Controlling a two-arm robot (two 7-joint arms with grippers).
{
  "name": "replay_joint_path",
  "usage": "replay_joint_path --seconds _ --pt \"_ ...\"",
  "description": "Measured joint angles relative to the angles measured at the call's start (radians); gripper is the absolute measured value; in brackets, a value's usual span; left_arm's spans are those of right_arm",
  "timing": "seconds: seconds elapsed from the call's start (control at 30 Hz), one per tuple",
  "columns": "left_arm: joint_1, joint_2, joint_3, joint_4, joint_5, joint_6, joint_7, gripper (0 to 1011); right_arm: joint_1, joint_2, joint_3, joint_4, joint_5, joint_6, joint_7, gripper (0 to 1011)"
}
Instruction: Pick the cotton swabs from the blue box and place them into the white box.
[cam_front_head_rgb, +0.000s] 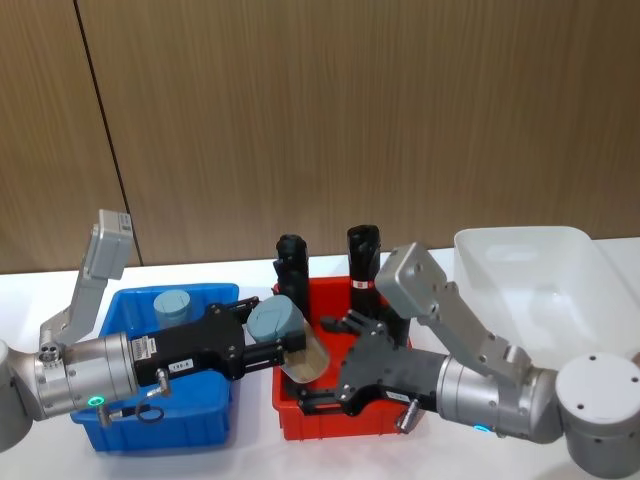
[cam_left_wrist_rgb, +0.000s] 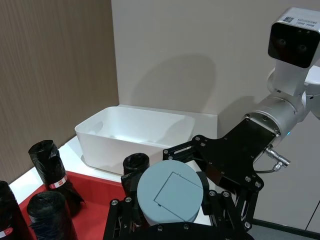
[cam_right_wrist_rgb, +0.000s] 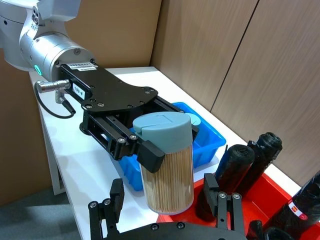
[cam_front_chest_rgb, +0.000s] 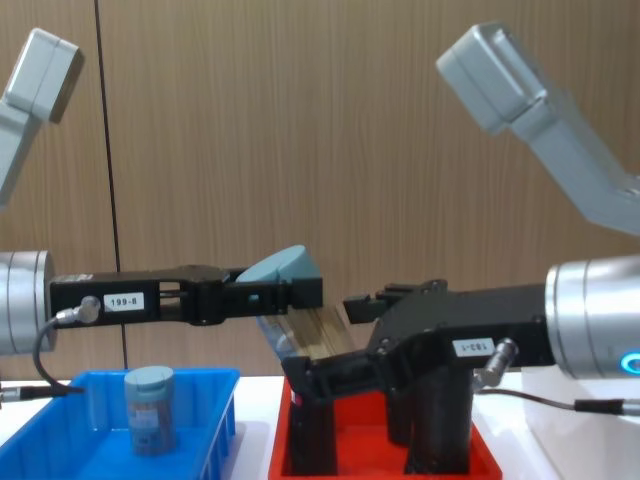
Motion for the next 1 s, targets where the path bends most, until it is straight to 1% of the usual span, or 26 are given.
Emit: replay_joint_path --seconds 0.47,1.0 --pt "0.0 0.0 0.0 0.0 0.0 0.0 0.0 659 0.038 -0.029 -0.019 0.048 -0.024 -0.003 0.0 1002" --pt "0.0 0.0 0.0 0.0 0.0 0.0 0.0 659 0.062 -0.036 -0.03 0.072 -0.049 -0.002 0.012 997"
